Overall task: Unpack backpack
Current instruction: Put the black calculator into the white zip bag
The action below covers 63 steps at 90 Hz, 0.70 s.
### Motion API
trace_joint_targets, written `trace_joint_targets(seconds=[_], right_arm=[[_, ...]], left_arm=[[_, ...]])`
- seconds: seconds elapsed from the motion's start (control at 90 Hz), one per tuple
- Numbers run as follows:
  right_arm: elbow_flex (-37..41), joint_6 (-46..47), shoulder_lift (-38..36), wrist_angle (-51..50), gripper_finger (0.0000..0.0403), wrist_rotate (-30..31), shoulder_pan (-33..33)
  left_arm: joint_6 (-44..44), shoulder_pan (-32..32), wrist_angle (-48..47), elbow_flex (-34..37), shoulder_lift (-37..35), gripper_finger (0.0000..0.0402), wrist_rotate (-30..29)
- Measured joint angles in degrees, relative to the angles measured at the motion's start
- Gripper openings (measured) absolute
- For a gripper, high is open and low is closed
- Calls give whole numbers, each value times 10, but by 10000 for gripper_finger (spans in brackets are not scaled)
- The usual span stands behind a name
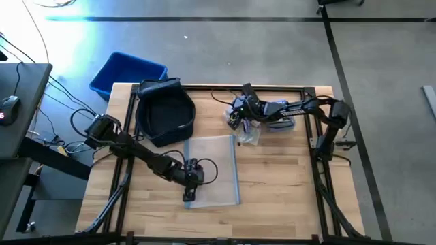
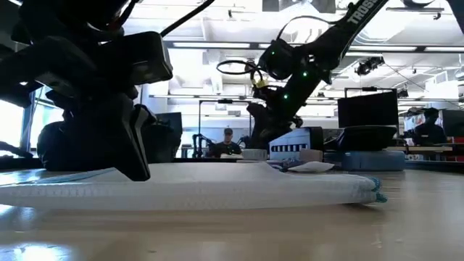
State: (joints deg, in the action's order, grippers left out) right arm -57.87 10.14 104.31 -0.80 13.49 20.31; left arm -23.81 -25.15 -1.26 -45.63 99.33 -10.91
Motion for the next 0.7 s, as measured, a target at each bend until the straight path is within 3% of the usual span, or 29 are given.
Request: trace_joint_targets(seconds=[0.178, 0.456, 0.7], right_arm=[[-20, -41, -23, -31, 236, -9, -22], [-72, -122, -135, -120, 236, 37, -83], [-73, -124, -261, -398, 236, -13, -110]], left_arm=[[-1, 0, 0, 0, 0, 0, -2], [-2, 0, -1, 0, 0, 0, -2], [-6, -1, -1, 0, 0, 0, -4]])
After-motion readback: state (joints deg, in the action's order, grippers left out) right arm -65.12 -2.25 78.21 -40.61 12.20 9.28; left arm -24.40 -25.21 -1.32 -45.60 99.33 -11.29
